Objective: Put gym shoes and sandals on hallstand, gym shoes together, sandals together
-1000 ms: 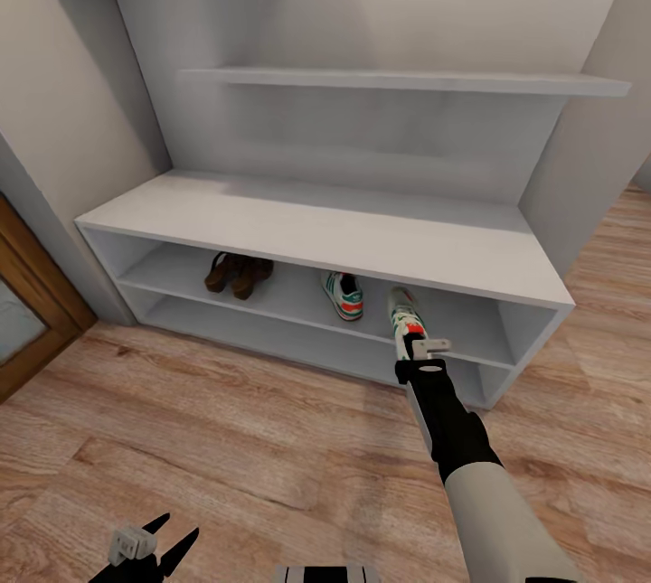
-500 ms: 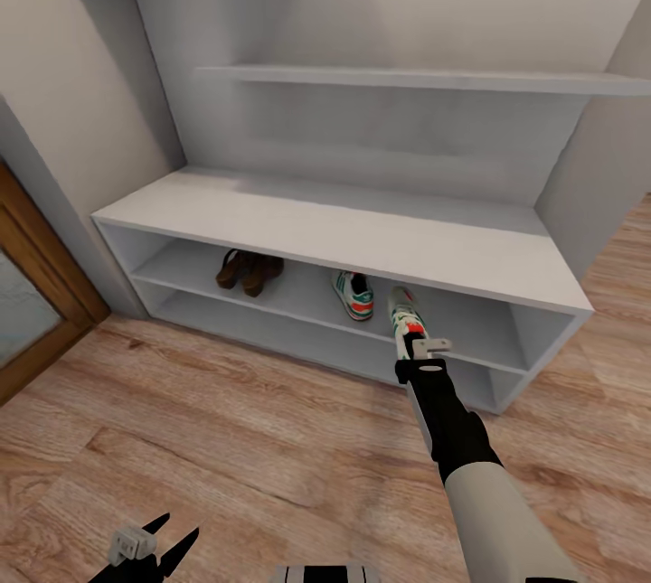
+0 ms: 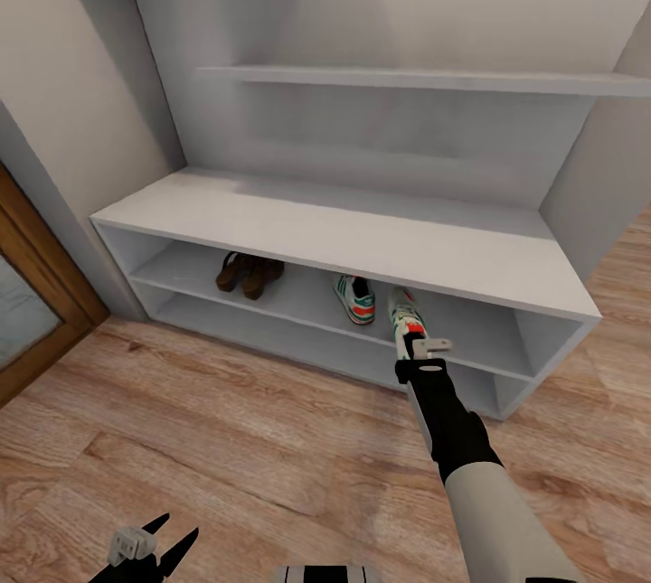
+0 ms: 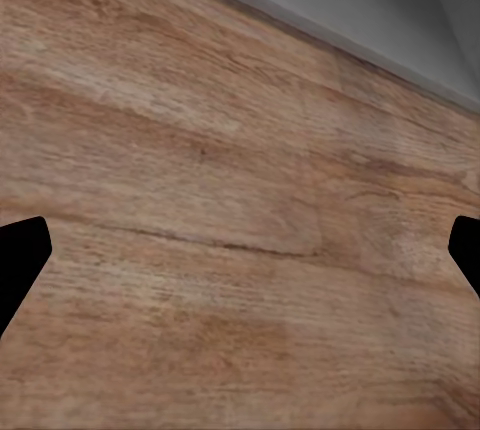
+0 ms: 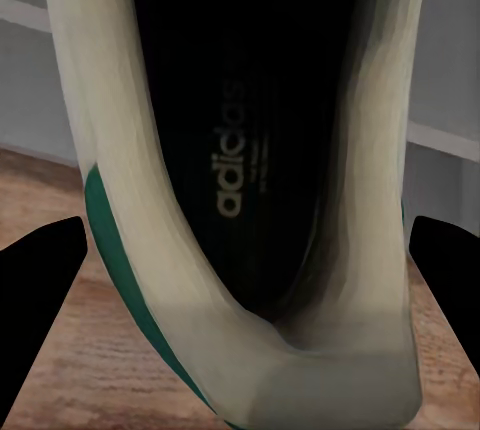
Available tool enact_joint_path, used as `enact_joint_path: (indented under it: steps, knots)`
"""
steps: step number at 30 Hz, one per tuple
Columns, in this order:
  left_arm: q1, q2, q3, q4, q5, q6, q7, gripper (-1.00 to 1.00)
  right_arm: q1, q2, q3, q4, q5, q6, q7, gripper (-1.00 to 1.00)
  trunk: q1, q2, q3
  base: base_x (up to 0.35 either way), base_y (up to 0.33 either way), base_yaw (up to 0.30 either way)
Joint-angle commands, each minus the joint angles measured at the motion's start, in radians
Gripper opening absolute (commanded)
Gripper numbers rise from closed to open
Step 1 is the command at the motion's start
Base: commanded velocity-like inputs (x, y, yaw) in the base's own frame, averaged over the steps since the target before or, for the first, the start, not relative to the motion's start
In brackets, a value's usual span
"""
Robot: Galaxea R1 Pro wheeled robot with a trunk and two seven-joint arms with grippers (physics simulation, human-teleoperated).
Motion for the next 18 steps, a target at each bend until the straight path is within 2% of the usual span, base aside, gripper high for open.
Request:
enact_joint_path:
  steps: [1, 7, 18]
  knots:
    - [-0.001, 0.000, 0.002, 0.001, 0.000, -0.006, -0.004, 1.00, 0.000, 0.001, -0.002, -0.001, 0.004, 0.005, 0.000, -1.00, 0.000, 0.000, -0.001, 0.005, 0.000, 0.057]
    - [-0.001, 0.000, 0.001, 0.001, 0.000, -0.006, -0.004, 1.00, 0.000, 0.001, -0.002, -0.001, 0.004, 0.005, 0.000, -1.00, 0.000, 0.000, -0.003, 0.027, 0.000, 0.070]
    - [-0.001, 0.000, 0.002, 0.001, -0.001, -0.004, -0.003, 1.00, 0.000, 0.001, -0.002, -0.001, 0.004, 0.005, 0.000, -1.00, 0.000, 0.000, -0.004, 0.076, 0.000, 0.005]
